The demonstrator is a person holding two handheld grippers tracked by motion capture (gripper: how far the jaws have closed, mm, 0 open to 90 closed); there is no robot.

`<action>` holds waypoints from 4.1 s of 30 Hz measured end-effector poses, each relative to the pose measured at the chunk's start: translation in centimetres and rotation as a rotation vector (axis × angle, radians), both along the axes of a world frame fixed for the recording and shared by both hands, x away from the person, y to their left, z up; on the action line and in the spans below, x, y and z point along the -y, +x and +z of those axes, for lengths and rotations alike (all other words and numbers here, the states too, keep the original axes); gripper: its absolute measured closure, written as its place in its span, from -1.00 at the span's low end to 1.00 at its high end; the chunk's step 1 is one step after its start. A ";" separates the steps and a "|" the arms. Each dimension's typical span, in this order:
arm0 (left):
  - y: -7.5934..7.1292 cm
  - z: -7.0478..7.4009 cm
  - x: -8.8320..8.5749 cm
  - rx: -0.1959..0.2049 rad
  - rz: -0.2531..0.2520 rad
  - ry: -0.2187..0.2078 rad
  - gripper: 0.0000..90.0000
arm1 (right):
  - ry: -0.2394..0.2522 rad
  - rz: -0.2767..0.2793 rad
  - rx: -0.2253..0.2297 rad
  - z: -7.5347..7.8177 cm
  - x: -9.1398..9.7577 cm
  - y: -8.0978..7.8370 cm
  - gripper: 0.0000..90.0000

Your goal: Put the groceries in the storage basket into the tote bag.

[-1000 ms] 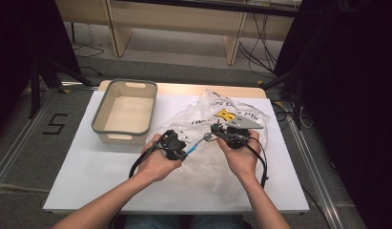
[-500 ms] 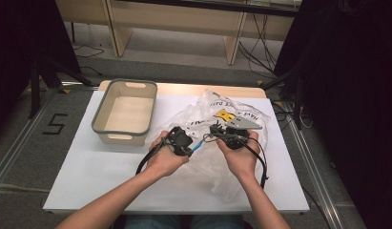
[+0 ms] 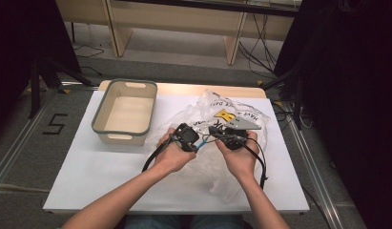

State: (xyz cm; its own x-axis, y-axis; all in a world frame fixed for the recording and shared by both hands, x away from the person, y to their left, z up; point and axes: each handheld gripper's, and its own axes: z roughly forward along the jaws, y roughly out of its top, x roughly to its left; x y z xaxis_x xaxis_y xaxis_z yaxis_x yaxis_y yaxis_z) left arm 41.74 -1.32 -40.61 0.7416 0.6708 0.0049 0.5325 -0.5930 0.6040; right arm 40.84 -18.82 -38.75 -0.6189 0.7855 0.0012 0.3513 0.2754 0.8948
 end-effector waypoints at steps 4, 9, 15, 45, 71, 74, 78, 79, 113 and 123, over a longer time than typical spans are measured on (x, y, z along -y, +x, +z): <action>0.2 -0.2 0.4 -0.007 0.005 0.004 0.87 | 0.005 0.001 0.002 0.1 0.1 0.0 1.00; 0.7 -0.3 0.7 -0.008 0.012 0.001 0.87 | 0.004 0.003 0.000 0.1 0.1 0.0 1.00; 1.1 -0.3 1.3 0.001 0.023 -0.018 0.86 | 0.008 0.005 0.000 0.1 0.0 0.0 1.00; 2.4 -1.1 2.7 0.108 0.060 -0.134 0.86 | 0.017 -0.013 -0.001 0.2 0.7 0.1 1.00; -1.9 0.1 -0.3 0.205 -0.049 -0.222 0.23 | 0.011 -0.021 -0.024 -0.2 1.6 0.0 1.00; -3.0 0.4 -2.0 0.224 -0.042 -0.226 0.22 | -0.006 -0.011 -0.038 -0.4 1.7 -0.2 1.00; -4.1 0.1 -4.2 0.243 -0.031 -0.196 0.22 | -0.035 0.020 -0.081 -1.2 1.8 -0.6 1.00; -4.3 0.0 -4.7 0.241 -0.024 -0.196 0.21 | -0.042 0.025 -0.093 -1.5 1.8 -0.7 1.00; -4.1 -4.6 -13.1 0.157 0.234 -0.142 -0.15 | -0.128 0.121 -0.244 -2.4 4.4 -2.3 0.09; -4.2 -5.1 -14.1 0.150 0.250 -0.139 -0.16 | -0.095 -0.085 -0.283 -3.0 8.6 -2.4 -0.09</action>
